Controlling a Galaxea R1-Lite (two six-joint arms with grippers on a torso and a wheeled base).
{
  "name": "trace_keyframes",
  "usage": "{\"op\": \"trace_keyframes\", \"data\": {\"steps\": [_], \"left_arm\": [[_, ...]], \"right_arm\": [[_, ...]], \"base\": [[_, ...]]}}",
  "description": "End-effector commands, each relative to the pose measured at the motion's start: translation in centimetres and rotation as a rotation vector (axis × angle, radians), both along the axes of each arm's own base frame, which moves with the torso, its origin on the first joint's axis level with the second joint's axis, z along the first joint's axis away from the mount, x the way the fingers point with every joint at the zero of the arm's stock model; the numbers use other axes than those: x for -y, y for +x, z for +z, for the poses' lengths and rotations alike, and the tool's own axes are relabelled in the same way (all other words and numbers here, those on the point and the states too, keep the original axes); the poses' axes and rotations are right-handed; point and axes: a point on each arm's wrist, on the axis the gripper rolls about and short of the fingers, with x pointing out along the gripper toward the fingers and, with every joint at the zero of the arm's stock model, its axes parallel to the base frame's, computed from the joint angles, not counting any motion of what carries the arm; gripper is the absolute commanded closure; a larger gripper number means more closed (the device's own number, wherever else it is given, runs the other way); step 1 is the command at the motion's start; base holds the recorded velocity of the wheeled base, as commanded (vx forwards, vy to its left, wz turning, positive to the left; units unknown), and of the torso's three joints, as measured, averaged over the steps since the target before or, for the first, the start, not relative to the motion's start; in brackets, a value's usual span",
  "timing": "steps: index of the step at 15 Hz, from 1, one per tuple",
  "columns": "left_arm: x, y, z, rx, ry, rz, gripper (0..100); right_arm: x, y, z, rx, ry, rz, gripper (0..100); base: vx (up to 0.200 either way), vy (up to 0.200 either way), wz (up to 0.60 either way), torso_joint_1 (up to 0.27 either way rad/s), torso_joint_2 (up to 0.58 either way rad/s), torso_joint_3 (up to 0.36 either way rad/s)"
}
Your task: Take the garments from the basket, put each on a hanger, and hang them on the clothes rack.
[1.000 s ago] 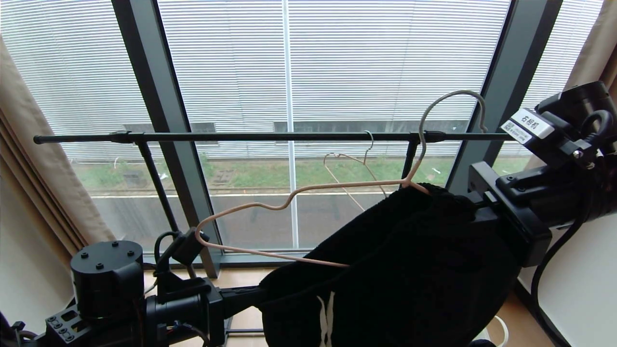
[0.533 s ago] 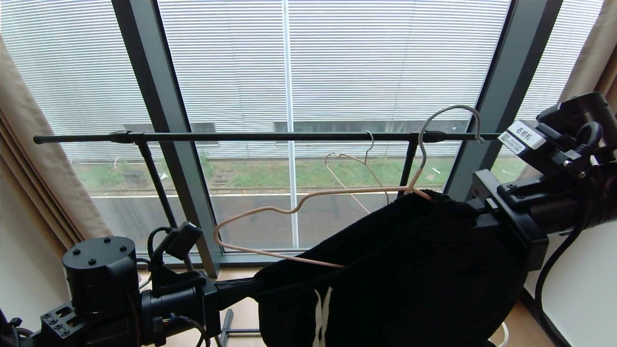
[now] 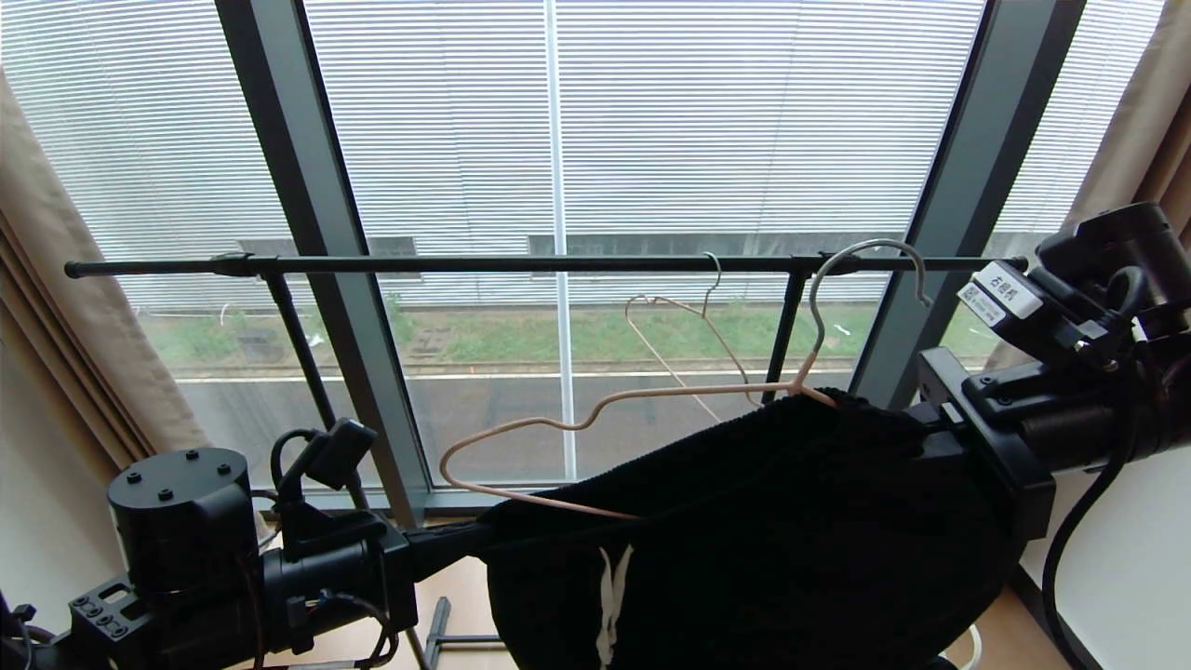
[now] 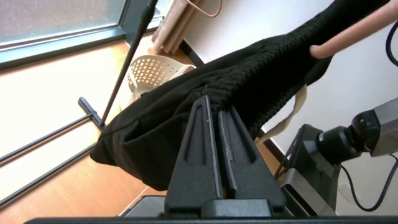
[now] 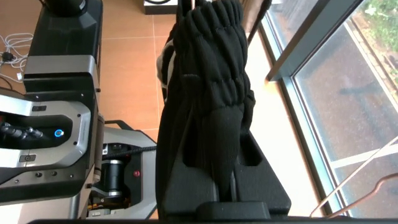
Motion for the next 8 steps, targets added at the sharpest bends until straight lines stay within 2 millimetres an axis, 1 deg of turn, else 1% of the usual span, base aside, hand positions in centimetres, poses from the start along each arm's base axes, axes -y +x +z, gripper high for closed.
{"op": "trace_keyframes", "data": {"steps": [1,8], "left_arm": [[-0.1,0.1,0.0,0.001,-0.001,0.005,100],[-0.6,0.4,0.4,0.021,-0.008,0.03,100]], "right_arm": [[0.1,-0.1,-0.2,0.0,-0.004,0.002,100],[0.6,-0.2,-1.4,0.002,-0.091,-0.061,100]], "base": [[0.0,0.0,0.0,0.0,0.0,0.0],[0.0,0.0,0.0,0.0,0.0,0.0]]}}
